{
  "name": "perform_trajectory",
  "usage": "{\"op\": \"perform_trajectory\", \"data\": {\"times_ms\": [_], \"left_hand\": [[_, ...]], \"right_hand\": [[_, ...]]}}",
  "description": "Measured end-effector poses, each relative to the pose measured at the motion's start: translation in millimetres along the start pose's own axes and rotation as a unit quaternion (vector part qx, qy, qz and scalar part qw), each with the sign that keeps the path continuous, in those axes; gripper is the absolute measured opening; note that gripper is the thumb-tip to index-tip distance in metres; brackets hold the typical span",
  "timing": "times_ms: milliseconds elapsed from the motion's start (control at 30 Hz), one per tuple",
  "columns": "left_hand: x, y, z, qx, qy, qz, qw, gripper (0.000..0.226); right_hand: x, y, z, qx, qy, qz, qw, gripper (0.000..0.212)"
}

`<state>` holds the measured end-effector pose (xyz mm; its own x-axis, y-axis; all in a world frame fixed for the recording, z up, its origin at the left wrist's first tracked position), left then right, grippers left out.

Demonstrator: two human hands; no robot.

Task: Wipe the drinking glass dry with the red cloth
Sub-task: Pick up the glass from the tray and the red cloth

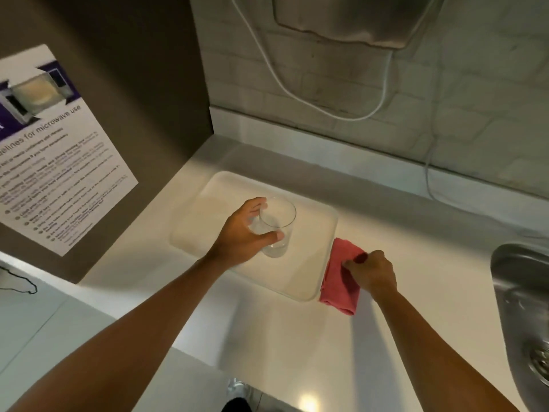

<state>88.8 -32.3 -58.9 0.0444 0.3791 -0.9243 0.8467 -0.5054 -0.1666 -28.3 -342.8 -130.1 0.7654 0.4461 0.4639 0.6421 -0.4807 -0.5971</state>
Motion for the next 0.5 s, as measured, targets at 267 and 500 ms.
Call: {"op": "perform_trajectory", "data": {"times_ms": [267, 500], "left_hand": [[5, 4, 3, 0.008, -0.017, 0.029, 0.999, 0.073], [10, 8, 9, 0.022, -0.012, 0.022, 0.999, 0.082]], "right_hand": [[-9, -27, 15, -0.090, 0.242, -0.086, 0.962, 0.059], [-24, -37, 31, -0.033, 0.285, -0.069, 0.955, 0.022]]}}
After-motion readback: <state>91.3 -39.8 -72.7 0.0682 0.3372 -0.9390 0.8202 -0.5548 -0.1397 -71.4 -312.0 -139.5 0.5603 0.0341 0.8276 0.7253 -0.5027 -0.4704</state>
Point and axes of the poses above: each hand's wrist, its own y-axis towards the middle knuckle, its own z-axis out of the palm, x = y × z, the point moved 8 cm from there along y, towards the middle knuckle, and after that the axes turned 13 degrees about x, right-handed, at the moved point
